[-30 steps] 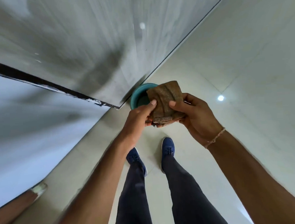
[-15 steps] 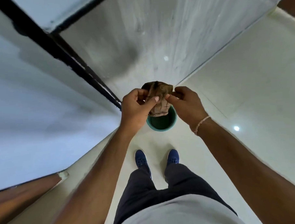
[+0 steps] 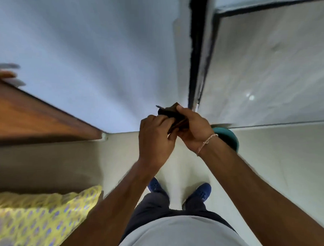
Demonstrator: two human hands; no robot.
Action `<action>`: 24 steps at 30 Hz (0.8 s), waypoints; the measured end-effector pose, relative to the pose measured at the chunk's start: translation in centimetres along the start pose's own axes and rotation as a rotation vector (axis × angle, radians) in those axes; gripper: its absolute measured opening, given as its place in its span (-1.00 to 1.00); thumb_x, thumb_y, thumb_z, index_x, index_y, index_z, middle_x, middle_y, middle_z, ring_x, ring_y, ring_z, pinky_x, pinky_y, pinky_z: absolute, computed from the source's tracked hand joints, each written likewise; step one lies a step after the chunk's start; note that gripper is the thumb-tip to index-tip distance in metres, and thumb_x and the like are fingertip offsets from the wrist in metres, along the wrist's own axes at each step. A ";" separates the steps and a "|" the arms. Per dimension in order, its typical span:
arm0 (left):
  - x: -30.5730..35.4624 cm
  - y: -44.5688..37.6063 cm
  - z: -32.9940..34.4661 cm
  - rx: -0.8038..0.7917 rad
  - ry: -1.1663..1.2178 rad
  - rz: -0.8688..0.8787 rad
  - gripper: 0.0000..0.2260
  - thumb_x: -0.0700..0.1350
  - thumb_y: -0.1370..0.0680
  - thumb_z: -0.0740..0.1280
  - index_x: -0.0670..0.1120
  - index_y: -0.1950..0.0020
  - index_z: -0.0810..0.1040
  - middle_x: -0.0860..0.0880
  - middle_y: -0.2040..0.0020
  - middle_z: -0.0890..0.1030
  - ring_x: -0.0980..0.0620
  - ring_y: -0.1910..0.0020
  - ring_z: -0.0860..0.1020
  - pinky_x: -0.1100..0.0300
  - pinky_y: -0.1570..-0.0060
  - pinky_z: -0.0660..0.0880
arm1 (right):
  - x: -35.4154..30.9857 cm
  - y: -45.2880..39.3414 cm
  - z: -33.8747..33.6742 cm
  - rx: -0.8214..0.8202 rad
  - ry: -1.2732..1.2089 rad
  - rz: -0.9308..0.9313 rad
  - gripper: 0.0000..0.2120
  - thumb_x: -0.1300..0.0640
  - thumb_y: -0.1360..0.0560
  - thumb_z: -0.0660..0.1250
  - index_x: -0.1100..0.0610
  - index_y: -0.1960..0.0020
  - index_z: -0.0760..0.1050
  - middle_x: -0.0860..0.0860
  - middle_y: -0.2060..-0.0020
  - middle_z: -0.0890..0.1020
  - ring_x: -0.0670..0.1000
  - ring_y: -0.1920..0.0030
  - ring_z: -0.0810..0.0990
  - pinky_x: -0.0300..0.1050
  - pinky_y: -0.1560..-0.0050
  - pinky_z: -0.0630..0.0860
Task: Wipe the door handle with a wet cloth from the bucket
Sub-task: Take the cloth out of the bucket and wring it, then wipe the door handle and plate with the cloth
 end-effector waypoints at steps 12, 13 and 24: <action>-22.4 5.5 -14.6 0.278 0.101 -0.271 -0.69 -0.07 -0.59 0.41 -0.06 -0.33 0.64 0.00 -0.21 0.66 -0.05 -0.22 0.50 0.23 -0.22 0.40 | 13.4 -5.0 21.6 -0.048 0.158 0.071 -0.83 0.40 -0.62 0.26 0.30 -0.10 0.61 0.27 -0.10 0.67 0.23 -0.14 0.67 0.00 -0.13 0.68; -24.6 5.9 -15.4 0.241 0.104 -0.265 -0.63 -0.05 -0.60 0.39 -0.06 -0.40 0.61 0.00 -0.28 0.65 -0.05 -0.27 0.50 0.21 -0.27 0.41 | 14.6 -5.2 23.7 -0.069 0.166 0.078 -0.83 0.40 -0.63 0.26 0.29 -0.10 0.61 0.27 -0.10 0.67 0.23 -0.14 0.67 0.01 -0.16 0.68; -41.0 6.9 -23.1 0.312 0.051 -0.321 -0.76 -0.04 -0.60 0.50 -0.05 -0.25 0.71 0.01 -0.10 0.73 -0.02 -0.18 0.51 0.18 -0.14 0.44 | 23.2 -9.1 41.2 -0.241 0.256 0.104 -0.60 0.25 -0.61 0.46 0.37 -0.41 0.57 0.28 -0.28 0.67 0.15 -0.30 0.69 -0.10 -0.25 0.63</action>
Point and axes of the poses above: each hand's wrist, its own y-axis away from the middle knuckle, its own z-axis out of the palm, x = y × z, the point moved 3 cm from there along -y, towards the middle knuckle
